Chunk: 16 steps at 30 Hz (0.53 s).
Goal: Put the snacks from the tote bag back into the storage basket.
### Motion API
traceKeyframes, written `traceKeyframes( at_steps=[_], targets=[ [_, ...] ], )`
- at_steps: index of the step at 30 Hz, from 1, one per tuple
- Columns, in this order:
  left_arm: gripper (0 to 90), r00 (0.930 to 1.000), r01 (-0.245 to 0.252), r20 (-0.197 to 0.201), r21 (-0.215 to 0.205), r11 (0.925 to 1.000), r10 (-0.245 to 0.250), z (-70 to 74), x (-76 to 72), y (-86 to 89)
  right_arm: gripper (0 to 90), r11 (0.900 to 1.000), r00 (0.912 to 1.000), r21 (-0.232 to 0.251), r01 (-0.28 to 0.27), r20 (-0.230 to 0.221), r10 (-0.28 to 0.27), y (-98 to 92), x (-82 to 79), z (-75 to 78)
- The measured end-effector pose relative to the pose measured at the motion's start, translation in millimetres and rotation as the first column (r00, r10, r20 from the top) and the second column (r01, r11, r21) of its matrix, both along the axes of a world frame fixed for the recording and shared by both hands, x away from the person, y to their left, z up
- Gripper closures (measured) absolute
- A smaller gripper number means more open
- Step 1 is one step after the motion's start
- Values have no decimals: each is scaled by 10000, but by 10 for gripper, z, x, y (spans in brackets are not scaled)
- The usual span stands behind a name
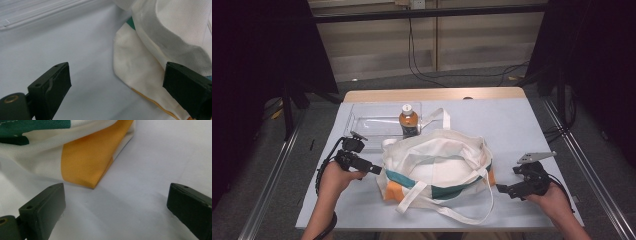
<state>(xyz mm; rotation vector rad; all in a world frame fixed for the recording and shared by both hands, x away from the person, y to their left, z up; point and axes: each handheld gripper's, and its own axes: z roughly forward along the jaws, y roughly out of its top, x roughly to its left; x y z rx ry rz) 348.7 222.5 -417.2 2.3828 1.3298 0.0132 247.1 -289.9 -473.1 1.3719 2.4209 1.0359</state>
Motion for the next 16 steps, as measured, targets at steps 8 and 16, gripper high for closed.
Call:
traceKeyframes(
  at_steps=[8,16],
  targets=[
    [75,9999,-146,3,-187,9997,146,-80,-47,45,18,10000,10000,12,26,31,-26,-6,-9,0],
    [78,9993,-187,325,-496,9986,204,-84,-104,76,18,10000,10000,-43,32,24,-32,-4,-18,1]
  ],
)
